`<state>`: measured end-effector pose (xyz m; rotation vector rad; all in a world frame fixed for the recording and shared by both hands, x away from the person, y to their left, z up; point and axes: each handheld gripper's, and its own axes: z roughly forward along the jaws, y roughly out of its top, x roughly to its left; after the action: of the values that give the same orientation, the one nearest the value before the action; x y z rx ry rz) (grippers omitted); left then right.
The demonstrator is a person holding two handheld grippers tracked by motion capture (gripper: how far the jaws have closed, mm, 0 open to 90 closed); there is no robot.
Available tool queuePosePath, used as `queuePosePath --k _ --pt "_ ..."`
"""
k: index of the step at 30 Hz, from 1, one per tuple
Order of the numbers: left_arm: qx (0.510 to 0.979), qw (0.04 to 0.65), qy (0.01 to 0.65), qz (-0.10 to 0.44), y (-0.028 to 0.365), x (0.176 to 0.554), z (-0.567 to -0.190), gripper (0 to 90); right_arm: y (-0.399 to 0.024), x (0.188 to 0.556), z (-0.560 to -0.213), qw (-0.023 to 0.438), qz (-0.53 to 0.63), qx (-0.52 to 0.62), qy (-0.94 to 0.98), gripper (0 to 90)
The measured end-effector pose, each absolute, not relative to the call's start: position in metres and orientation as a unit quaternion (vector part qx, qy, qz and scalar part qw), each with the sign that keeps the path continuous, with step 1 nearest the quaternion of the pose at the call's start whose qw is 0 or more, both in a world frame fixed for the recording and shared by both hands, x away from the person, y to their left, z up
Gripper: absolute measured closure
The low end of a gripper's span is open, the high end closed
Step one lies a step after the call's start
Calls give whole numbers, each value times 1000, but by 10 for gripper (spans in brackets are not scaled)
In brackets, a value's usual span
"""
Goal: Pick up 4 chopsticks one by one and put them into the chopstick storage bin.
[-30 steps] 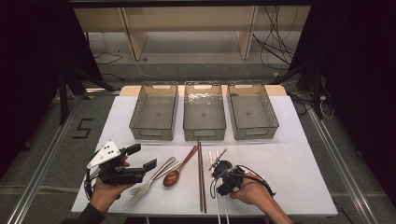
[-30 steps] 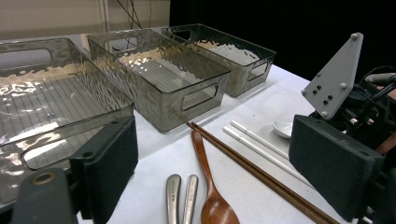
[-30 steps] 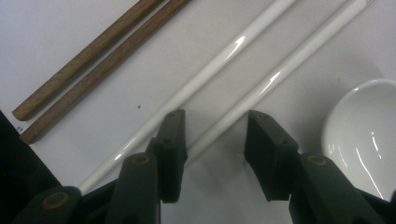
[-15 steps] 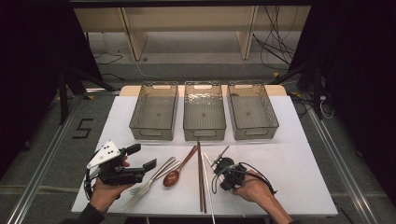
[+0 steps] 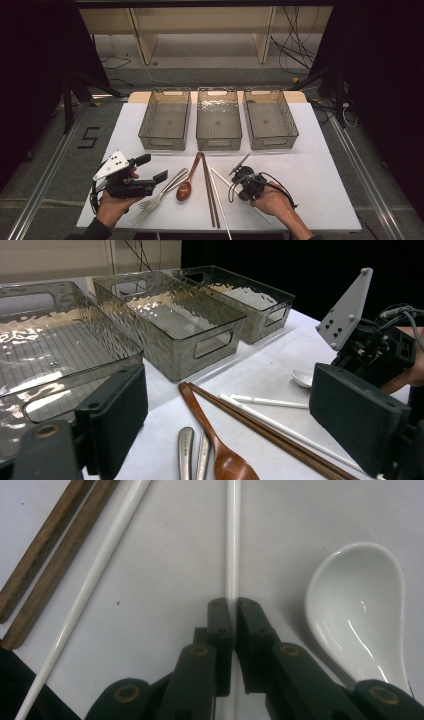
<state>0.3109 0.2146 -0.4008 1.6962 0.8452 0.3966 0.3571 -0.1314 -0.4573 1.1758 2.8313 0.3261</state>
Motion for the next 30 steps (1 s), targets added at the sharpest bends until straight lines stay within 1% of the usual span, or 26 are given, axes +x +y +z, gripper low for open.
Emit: queuePosePath --k 7,9,17,22,30 --pt "720 568 360 169 215 311 -401 152 -132 356 -457 34 106 376 920 860" --pt "720 569 360 169 215 311 -401 152 -133 356 -456 45 105 373 921 861" --pt "721 567 360 169 215 311 -401 152 -138 355 -449 47 122 372 919 862" --pt "723 566 360 168 215 311 -401 152 -137 355 -452 41 112 367 923 862" --pt "720 568 360 168 215 311 -401 152 -139 355 -449 39 128 370 919 862"
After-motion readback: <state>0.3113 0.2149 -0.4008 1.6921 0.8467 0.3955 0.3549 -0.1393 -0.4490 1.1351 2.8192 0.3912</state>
